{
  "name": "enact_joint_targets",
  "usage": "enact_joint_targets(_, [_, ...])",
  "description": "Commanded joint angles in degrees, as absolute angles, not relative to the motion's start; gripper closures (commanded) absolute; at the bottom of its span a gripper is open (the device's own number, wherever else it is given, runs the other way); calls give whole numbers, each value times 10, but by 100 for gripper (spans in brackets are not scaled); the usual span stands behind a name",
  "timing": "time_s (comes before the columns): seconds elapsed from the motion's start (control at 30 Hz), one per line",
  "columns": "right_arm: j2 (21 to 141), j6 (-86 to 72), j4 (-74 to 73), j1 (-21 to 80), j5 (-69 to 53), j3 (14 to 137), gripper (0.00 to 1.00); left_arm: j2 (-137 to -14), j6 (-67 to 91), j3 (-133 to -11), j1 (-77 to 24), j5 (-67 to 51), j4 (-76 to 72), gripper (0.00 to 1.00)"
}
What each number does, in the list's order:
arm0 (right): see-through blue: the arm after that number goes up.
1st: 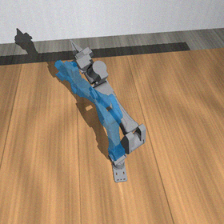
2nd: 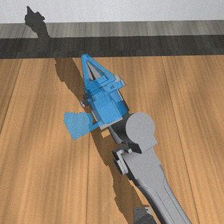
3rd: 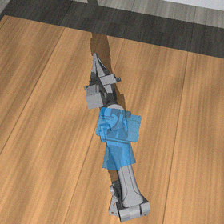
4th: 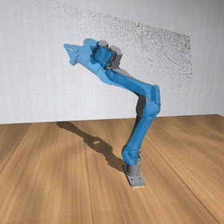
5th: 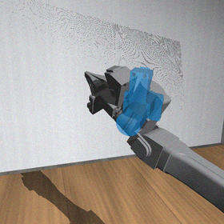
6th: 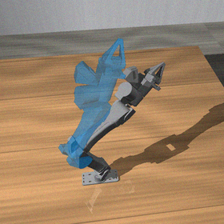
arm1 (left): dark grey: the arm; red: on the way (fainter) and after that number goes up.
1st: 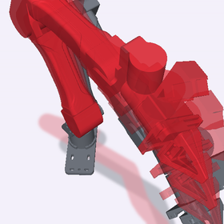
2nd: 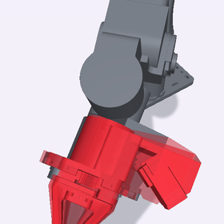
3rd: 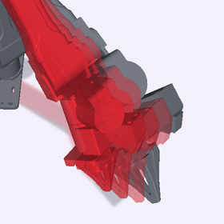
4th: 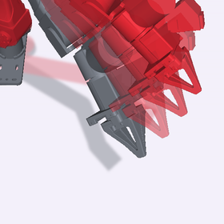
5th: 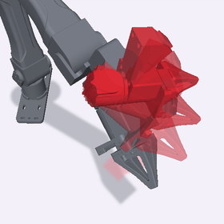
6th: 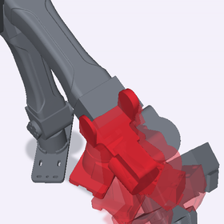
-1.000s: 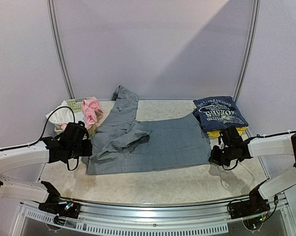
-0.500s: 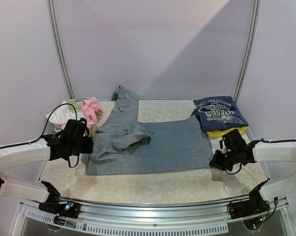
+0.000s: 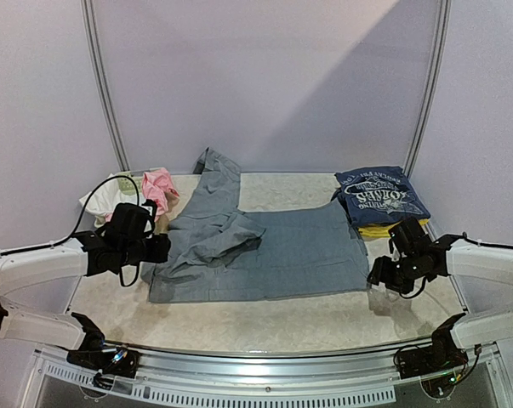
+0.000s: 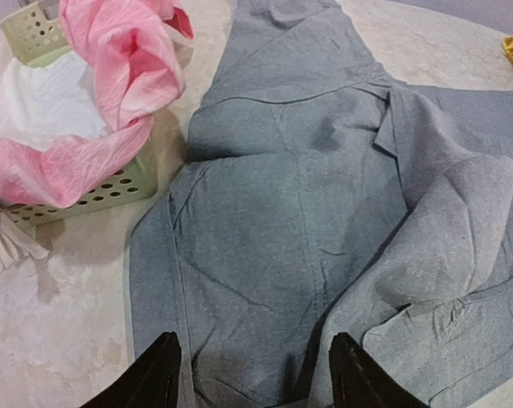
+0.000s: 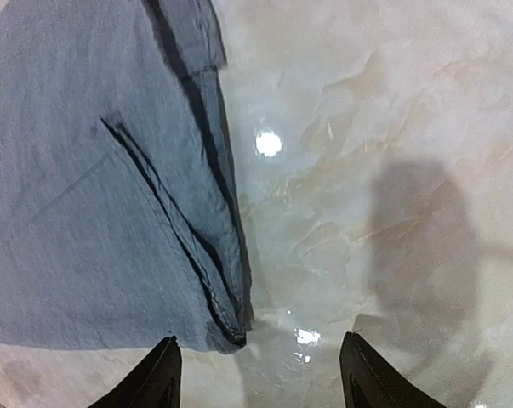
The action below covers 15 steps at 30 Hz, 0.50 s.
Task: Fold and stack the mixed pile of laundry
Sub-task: Smooth out the 1/3-folded shirt at the center of the board.
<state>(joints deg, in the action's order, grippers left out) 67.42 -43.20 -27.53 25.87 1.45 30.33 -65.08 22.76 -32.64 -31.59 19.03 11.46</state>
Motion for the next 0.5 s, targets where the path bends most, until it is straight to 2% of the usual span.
enact_joint_targets(0.0, [655, -416, -310, 261, 86, 349, 34, -659, 188, -352, -312, 123, 68, 36])
enact_joint_targets(0.27, [657, -406, -258, 261, 100, 376, 30, -783, 108, -467, -335, 17, 59, 18])
enact_joint_targets(0.47, [672, -403, -213, 263, 73, 386, 29, -901, 20, -622, -366, -48, 125, 17])
